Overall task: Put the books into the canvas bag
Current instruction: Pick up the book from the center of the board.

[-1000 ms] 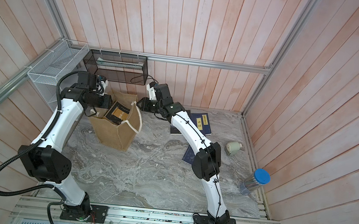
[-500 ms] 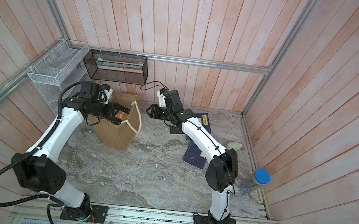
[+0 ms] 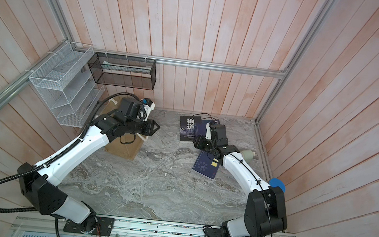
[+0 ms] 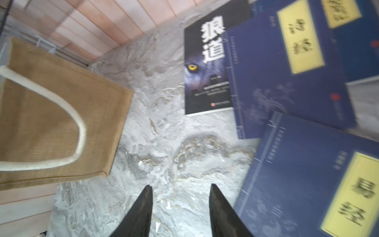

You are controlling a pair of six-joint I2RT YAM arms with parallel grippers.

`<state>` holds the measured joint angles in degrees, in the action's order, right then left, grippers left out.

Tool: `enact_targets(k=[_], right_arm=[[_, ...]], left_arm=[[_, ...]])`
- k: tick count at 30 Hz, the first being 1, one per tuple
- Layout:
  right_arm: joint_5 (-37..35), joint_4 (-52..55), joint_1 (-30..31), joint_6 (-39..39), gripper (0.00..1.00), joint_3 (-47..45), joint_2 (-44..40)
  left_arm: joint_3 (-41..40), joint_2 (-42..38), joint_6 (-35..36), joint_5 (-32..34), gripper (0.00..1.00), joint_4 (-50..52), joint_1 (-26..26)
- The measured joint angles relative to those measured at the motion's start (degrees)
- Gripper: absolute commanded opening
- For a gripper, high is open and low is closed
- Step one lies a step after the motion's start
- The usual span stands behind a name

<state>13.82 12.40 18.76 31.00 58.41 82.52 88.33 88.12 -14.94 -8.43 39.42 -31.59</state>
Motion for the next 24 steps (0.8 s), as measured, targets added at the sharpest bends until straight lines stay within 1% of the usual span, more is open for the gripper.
enact_targets(k=[4, 9, 15, 24], right_arm=[[0.15, -1.66, -5.53, -1.27, 0.50, -5.51, -2.62], [0.92, -3.04, -12.07, -2.34, 0.52, -11.19, -4.22], [1.22, -3.48, -16.17, -3.45, 0.54, -15.21, -5.25], [1.25, -5.03, -19.32, -3.82, 0.55, -19.26, -5.31]], left_arm=[[0.17, 4.37, -2.27, 1.46, 0.43, -3.93, -6.05], [0.52, 11.52, -5.14, 1.60, 0.43, -8.46, -9.53], [0.50, 19.15, -10.03, -0.66, 0.43, -15.98, -10.69], [0.46, 27.71, -17.18, -7.17, 0.42, -27.47, -10.69]])
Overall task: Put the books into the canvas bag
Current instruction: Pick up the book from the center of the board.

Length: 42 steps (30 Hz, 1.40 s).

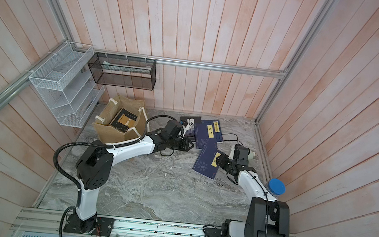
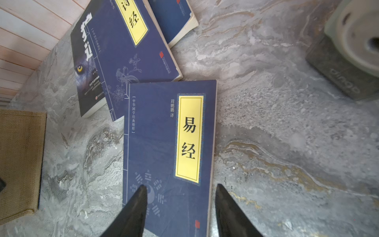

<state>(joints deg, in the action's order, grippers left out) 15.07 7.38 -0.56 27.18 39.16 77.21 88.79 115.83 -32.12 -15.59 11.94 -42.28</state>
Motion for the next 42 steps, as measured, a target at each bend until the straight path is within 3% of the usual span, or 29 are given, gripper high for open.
enact_targets(k=[15, 31, 34, 39, 42], right_arm=[[1.49, -3.26, -0.46, 0.07, 0.54, -1.38, 6.51], [4.09, -6.19, -0.04, 0.22, 0.39, -2.12, 10.56], [4.07, -6.36, 0.57, 0.22, 0.36, -2.16, 10.67], [4.07, -6.40, 2.03, 0.28, 0.34, -2.40, 10.62], [3.80, -6.14, 2.97, 0.46, 0.34, -2.71, 10.03]], left_arm=[[-0.59, 10.01, -8.37, -8.09, 0.42, -11.56, -0.72], [1.09, 17.70, -14.05, -15.06, 0.42, -17.64, -1.36], [1.09, 18.12, -15.41, -16.61, 0.34, -18.84, -1.68], [0.81, 18.01, -16.39, -18.53, 0.11, -21.24, -2.16], [-0.83, 16.52, -15.69, -18.45, 0.01, -21.57, -2.21]])
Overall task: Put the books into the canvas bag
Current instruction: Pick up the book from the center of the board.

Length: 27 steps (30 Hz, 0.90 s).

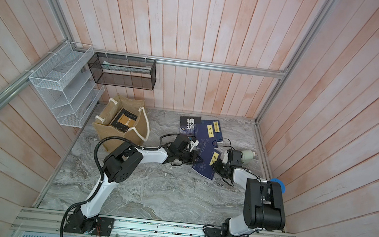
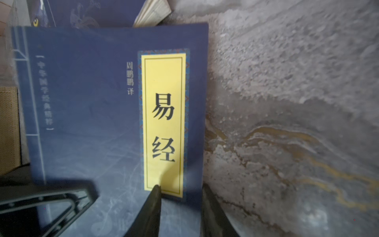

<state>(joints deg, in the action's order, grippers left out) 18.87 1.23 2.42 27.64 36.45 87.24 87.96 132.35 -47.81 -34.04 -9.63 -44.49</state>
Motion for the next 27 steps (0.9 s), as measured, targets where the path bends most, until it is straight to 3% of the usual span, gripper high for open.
enact_targets(k=[14, 27], right_arm=[[-2.25, 5.60, 9.51, 3.21, 0.37, 1.44, -11.06], [-8.76, 9.27, 24.76, 8.24, 0.40, 15.32, -11.82]], left_arm=[[-12.79, -20.00, 8.00, 6.43, 0.00, 7.37, 1.25], [-17.75, -47.08, 22.12, 23.74, 0.00, 25.18, 6.14]])
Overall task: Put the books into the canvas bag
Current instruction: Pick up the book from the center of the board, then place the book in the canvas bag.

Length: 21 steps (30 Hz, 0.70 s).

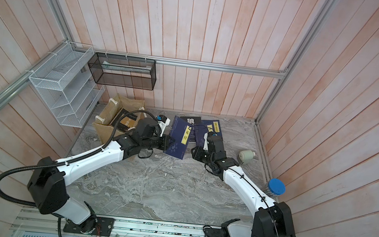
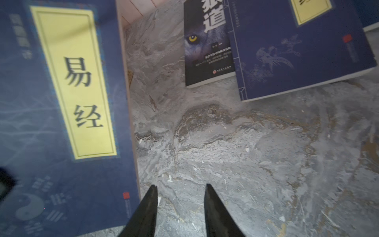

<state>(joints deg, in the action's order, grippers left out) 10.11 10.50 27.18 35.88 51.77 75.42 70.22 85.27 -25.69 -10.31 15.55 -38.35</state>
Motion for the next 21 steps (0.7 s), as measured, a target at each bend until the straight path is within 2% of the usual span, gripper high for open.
enact_targets(k=[9, 15, 21], right_arm=[[-2.29, 0.28, 8.00, 0.37, 0.42, 14.58, 8.61], [-3.52, 1.01, 12.15, 0.37, 0.42, 26.10, 16.02], [-4.28, 1.92, 16.55, 0.11, 0.44, 40.81, 25.64]], left_arm=[[-1.05, -19.30, 9.51, 17.51, 0.00, 11.82, 0.00], [-3.56, -31.69, 13.27, 27.71, 0.00, 15.58, 0.00], [-3.78, -39.12, 16.83, 36.11, 0.00, 18.27, 0.00]])
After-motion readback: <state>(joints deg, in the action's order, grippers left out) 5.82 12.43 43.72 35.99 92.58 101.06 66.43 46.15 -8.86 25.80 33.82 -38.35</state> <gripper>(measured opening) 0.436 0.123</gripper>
